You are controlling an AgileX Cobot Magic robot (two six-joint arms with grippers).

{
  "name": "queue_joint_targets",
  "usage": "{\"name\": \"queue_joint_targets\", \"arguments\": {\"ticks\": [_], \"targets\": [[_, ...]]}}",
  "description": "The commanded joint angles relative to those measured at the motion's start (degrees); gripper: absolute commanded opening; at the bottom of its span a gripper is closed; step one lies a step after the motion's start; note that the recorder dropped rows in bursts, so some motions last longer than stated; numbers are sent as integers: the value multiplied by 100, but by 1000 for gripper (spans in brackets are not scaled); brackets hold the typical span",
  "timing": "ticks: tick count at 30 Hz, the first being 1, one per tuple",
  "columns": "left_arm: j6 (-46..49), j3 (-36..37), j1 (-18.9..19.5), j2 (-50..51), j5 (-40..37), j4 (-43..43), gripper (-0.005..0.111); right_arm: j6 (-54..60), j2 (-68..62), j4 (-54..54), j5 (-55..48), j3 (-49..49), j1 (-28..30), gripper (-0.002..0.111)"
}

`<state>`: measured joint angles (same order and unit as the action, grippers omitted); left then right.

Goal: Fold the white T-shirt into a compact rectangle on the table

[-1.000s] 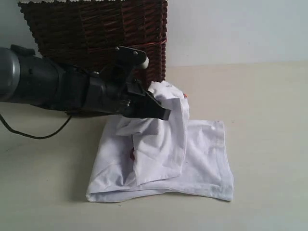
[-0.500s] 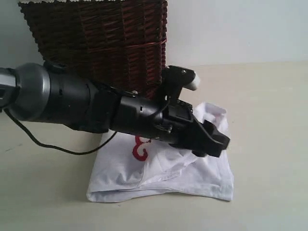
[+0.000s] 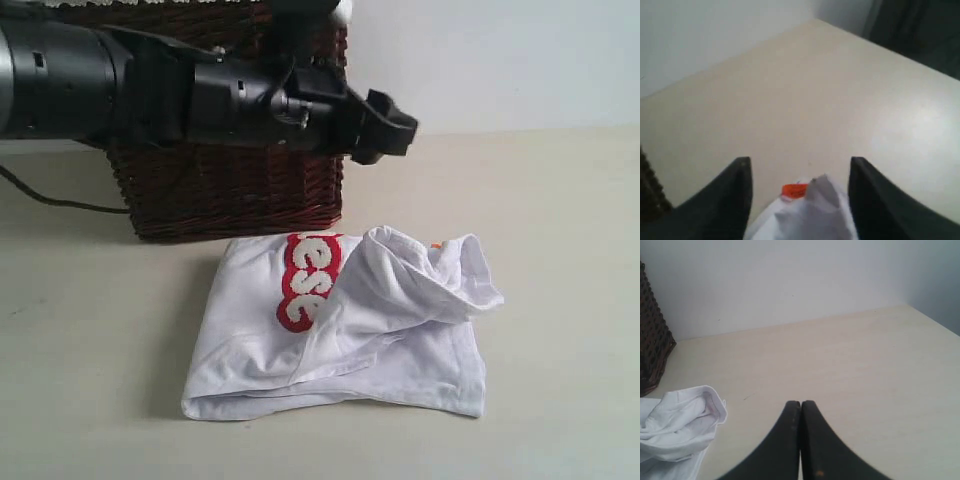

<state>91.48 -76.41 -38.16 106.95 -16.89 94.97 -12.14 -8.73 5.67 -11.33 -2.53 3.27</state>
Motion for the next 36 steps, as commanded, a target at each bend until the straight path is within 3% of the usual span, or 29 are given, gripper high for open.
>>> {"name": "queue_joint_targets", "arguments": {"ticks": [1, 2, 8, 14, 18, 24, 28, 36], "targets": [[-43, 21, 242, 551, -615, -44, 8, -4, 29, -13, 22, 9, 48, 0], [-43, 21, 242, 668, -800, -148, 1, -4, 29, -13, 22, 9, 48, 0], [-110, 45, 205, 1043, -1254, -931, 0, -4, 29, -13, 22, 9, 48, 0], [-368, 334, 205, 1073, -3138, -1248, 0, -4, 29, -13, 22, 9, 48, 0], [-368, 531, 205, 1073, -3927, -1248, 0, -4, 29, -13, 22, 9, 48, 0], [-392, 496, 384, 991, -3676, -775, 0, -4, 29, -13, 22, 9, 48, 0], [-345, 425, 558, 970, -3502, -906, 0, -4, 29, -13, 22, 9, 48, 0], [-426, 425, 298, 1643, -3712, -1440, 0, -4, 29, -13, 22, 9, 48, 0]]}}
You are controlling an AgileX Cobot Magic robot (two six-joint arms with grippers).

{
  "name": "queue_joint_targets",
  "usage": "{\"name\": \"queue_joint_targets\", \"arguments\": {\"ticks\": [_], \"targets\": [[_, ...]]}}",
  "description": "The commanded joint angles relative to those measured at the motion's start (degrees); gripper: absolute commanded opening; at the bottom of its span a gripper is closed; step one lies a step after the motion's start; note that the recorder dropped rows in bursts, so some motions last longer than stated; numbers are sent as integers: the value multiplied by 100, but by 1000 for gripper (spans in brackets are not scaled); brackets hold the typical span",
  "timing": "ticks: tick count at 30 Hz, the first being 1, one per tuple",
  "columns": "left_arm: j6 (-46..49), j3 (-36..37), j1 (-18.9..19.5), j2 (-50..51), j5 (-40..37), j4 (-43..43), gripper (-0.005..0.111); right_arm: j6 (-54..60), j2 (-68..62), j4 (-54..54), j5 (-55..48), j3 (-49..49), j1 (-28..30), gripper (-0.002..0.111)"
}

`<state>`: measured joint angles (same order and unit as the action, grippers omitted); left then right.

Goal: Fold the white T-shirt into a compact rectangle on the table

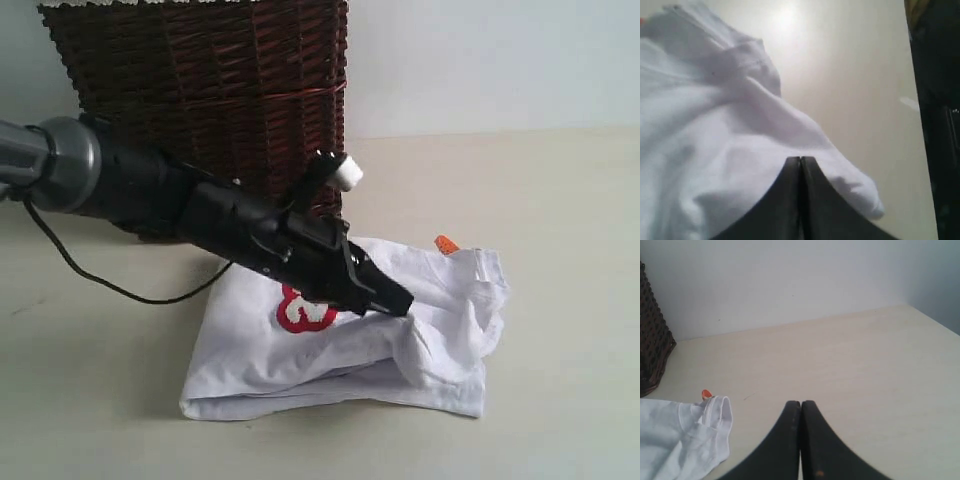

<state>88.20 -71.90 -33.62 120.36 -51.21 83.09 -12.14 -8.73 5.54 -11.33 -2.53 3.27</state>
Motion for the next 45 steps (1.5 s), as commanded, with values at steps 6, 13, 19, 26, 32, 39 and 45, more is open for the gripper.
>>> {"name": "queue_joint_targets", "arguments": {"ticks": [6, 13, 19, 26, 32, 39, 45], "targets": [[-144, 260, -196, 380, -713, -646, 0, -4, 29, 0, 22, 9, 48, 0], [-162, 174, 123, 111, -610, 51, 0, -4, 29, 0, 22, 9, 48, 0], [323, -12, 366, -161, 283, -285, 0, -4, 29, 0, 22, 9, 48, 0], [911, -55, 290, 365, 1198, -327, 0, -4, 29, 0, 22, 9, 48, 0], [705, -10, 277, 791, 896, -2068, 0, -4, 29, 0, 22, 9, 48, 0], [746, 309, 269, 831, 529, -2378, 0, -4, 29, 0, 22, 9, 48, 0], [826, 321, 211, 515, 447, -1744, 0, -4, 29, 0, 22, 9, 48, 0]]}}
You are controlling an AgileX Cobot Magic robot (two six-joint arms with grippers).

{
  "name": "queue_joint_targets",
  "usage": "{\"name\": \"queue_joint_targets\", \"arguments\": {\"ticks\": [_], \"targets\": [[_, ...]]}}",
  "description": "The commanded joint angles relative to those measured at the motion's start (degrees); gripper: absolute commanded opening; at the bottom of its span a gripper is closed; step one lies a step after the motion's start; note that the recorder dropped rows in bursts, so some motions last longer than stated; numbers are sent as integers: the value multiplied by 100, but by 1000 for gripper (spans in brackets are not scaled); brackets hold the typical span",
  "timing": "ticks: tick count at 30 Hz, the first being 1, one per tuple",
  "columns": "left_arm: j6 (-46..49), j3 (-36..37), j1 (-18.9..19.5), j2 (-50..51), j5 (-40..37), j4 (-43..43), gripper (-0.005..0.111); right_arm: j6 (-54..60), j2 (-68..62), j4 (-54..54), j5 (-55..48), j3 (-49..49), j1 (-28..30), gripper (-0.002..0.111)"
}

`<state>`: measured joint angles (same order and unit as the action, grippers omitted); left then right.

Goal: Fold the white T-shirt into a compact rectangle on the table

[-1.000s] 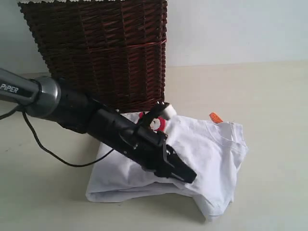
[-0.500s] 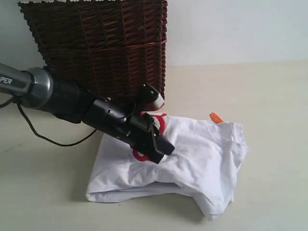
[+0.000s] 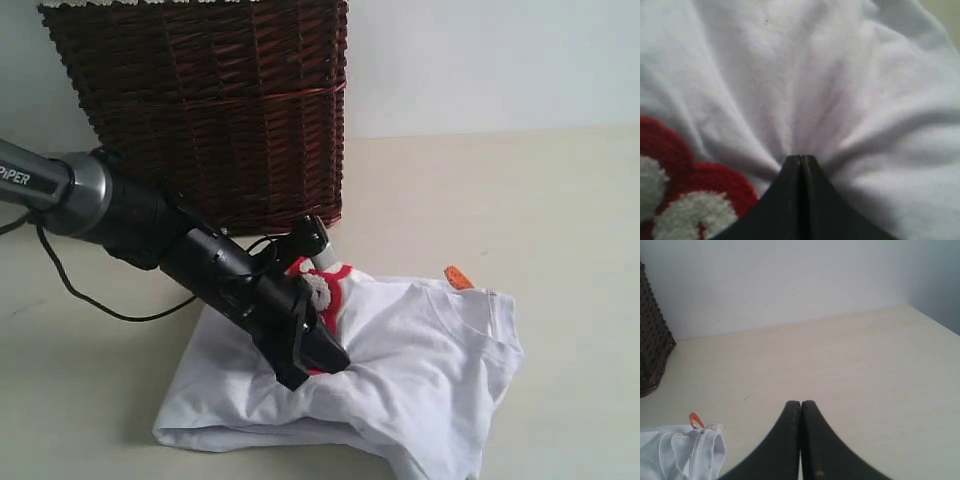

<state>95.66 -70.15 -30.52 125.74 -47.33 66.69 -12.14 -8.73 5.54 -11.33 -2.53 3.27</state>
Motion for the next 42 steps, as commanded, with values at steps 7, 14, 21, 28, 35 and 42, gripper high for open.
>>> {"name": "queue_joint_targets", "arguments": {"ticks": [7, 14, 21, 28, 35, 42], "targets": [[304, 89, -378, -810, 1076, 1857, 0, -4, 29, 0, 22, 9, 48, 0], [425, 821, 673, -2590, 2208, 2935, 0, -4, 29, 0, 22, 9, 48, 0], [744, 1692, 1774, -4339, 4053, 3326, 0, -4, 29, 0, 22, 9, 48, 0], [734, 2186, 2747, -6393, 4733, 3326, 0, -4, 29, 0, 22, 9, 48, 0], [757, 3299, 3058, -9078, 4776, 3326, 0, -4, 29, 0, 22, 9, 48, 0], [755, 4696, 3289, -10703, 4788, 3326, 0, -4, 29, 0, 22, 9, 48, 0]]}}
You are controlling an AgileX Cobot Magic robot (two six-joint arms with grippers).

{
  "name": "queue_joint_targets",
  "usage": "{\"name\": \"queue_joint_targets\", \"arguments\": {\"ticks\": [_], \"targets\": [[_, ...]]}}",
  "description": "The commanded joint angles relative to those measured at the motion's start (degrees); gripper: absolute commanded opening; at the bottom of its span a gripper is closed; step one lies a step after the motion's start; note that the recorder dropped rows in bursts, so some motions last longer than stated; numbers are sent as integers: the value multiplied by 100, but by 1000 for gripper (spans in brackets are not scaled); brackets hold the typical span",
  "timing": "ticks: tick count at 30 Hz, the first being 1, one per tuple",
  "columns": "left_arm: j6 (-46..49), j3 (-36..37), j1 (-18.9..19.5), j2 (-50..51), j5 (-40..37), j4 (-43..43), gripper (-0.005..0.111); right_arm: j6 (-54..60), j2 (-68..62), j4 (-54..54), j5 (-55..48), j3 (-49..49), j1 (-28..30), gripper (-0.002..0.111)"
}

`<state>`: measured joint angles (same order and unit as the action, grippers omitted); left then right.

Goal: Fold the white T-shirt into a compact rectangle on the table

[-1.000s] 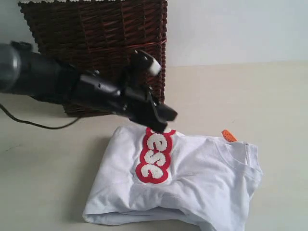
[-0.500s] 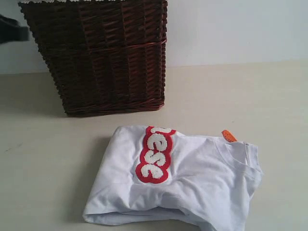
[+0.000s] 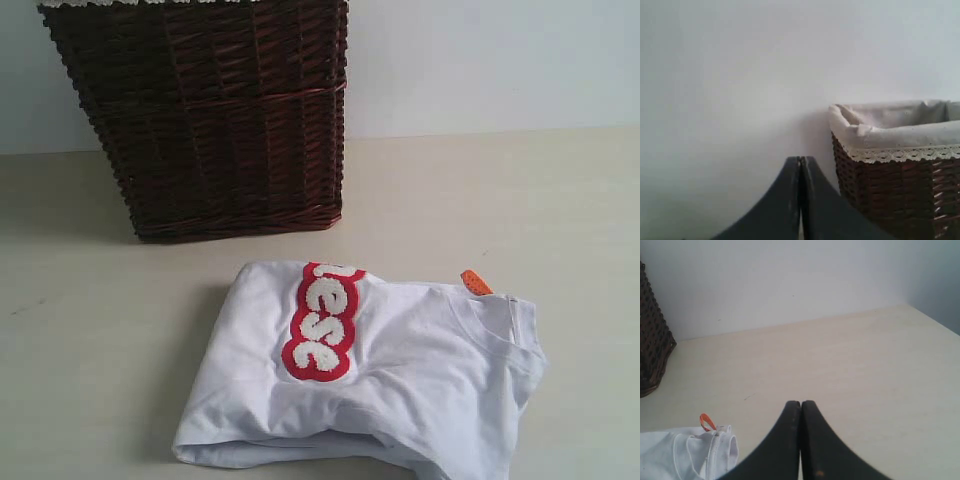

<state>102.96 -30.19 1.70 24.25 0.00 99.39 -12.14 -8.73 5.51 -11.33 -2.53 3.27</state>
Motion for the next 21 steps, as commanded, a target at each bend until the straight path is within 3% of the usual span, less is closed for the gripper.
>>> {"name": "queue_joint_targets", "arguments": {"ticks": [1, 9, 14, 21], "targets": [[-24, 950, 67, -688, 0, 56, 0, -4, 29, 3, 22, 9, 48, 0], [-134, 2177, 67, -853, -93, 56, 0, -4, 29, 3, 22, 9, 48, 0], [-119, 2605, 67, -853, 34, 56, 0, -4, 29, 3, 22, 9, 48, 0], [-142, 3019, 67, -1303, -503, 56, 0, -4, 29, 3, 22, 9, 48, 0]]}}
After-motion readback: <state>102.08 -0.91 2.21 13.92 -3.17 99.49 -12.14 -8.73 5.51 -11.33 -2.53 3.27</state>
